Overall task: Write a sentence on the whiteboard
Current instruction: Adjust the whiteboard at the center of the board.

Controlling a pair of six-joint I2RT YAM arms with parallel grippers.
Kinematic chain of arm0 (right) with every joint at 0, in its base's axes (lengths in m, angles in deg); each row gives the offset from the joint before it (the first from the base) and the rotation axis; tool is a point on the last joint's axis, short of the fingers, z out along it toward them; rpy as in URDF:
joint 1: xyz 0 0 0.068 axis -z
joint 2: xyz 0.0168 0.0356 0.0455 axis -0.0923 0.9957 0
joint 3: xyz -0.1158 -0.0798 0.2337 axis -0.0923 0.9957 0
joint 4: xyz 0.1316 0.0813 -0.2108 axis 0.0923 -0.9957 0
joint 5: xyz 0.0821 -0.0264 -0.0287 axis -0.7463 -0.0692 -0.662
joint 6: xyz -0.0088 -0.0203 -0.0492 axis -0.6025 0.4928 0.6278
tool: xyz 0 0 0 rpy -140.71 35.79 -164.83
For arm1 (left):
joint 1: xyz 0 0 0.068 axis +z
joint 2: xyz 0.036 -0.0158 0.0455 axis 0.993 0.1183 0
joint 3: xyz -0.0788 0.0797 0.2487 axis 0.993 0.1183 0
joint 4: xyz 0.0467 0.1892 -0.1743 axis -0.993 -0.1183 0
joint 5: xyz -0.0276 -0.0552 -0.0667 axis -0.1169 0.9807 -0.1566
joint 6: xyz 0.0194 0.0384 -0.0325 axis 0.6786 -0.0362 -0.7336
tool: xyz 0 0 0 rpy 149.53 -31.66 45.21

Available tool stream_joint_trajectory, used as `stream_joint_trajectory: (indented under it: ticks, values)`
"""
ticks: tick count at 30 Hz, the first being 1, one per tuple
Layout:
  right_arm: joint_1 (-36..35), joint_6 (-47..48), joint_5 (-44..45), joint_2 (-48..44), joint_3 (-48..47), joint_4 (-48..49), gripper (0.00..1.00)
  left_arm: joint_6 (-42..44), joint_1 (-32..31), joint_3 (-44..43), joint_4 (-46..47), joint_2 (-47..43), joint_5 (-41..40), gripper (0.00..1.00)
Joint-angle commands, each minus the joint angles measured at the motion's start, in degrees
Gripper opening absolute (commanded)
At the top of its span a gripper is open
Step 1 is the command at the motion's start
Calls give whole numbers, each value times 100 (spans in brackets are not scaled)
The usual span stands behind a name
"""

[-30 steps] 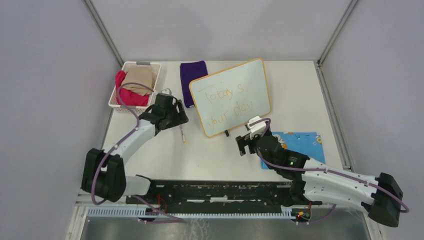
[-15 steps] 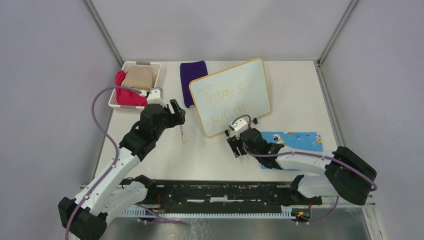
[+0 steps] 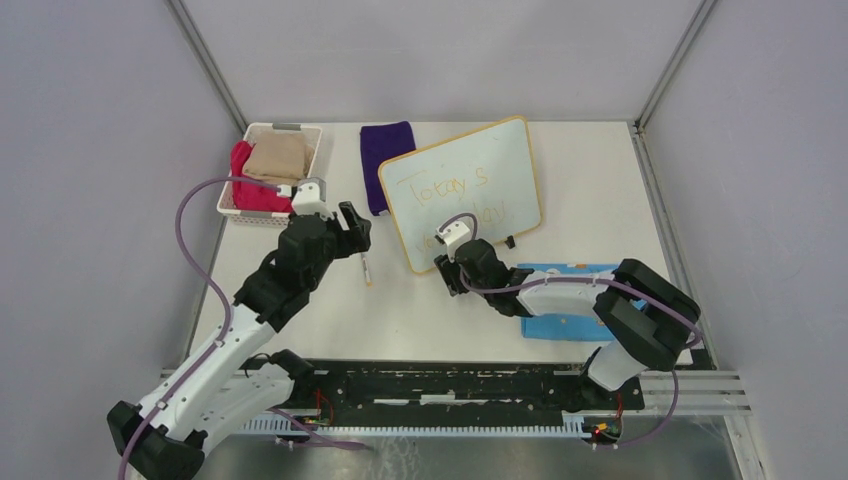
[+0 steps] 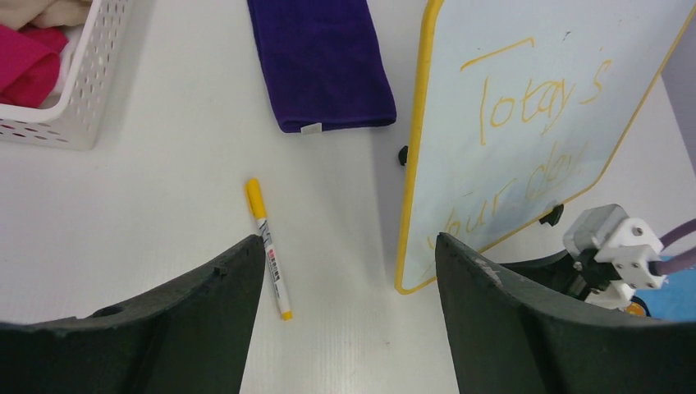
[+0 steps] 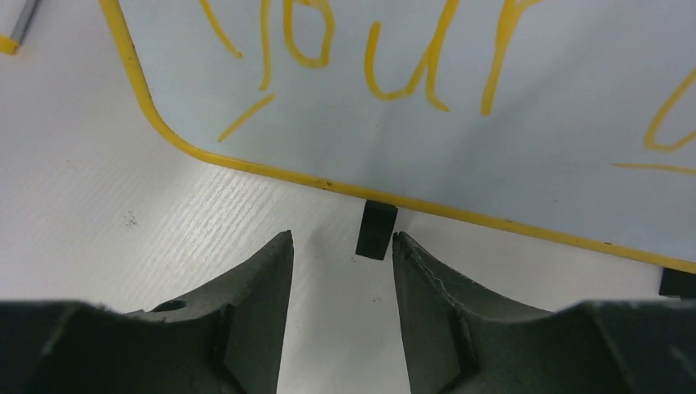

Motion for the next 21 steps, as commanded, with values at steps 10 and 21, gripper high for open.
stream_joint_trajectory:
  ticks: [10,21]
  values:
    - [17,-530,241,822,-936,433,41,269,-397,-9,142,-358,-647,81]
    - [25,-1107,422,1597,-1849,386,39,280,-637,-26,47,-380,-1013,81]
